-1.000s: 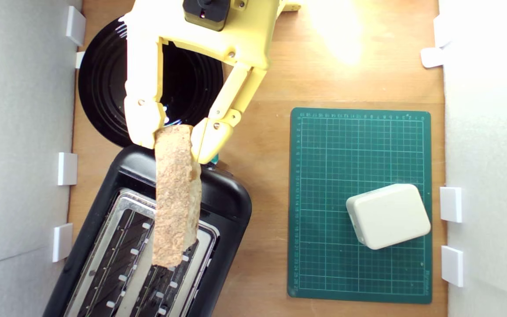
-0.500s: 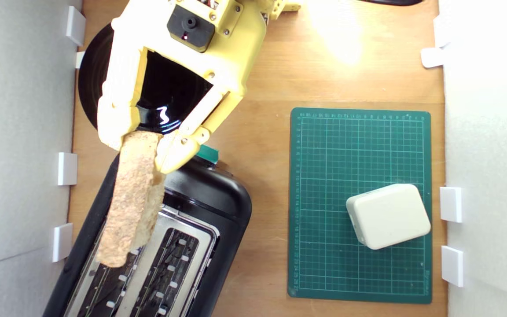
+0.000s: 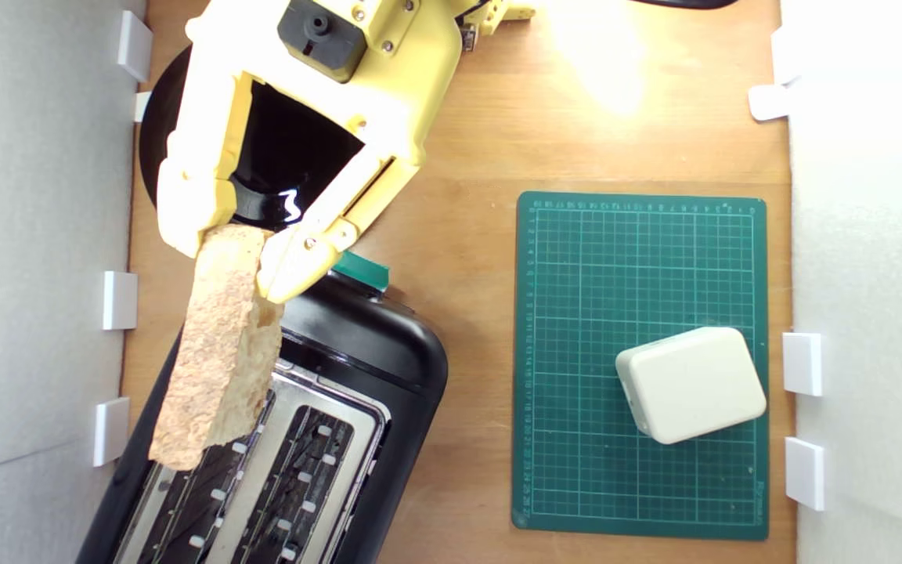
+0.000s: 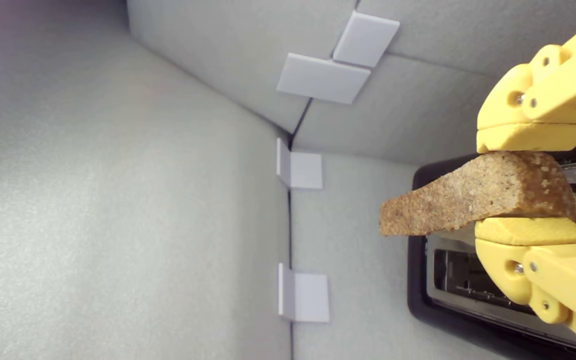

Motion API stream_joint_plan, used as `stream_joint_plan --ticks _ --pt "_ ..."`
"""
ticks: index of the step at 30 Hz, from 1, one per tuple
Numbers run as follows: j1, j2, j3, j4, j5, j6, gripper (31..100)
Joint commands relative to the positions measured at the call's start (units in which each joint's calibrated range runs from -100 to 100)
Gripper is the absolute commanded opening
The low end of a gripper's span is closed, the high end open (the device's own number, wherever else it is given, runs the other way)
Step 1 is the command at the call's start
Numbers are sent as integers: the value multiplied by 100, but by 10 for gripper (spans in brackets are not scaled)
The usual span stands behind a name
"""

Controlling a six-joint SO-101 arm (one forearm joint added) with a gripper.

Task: Pick bread and place in toaster

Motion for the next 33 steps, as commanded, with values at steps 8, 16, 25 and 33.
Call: stream_joint_plan --ticks 8,16,25,33 --pt "53 65 -348 80 -9 -22 614" --pt "319 348 -358 16 -18 -85 614" --pt "343 556 -358 -156 -26 -74 614" --pt "351 614 -358 -183 -26 -58 614"
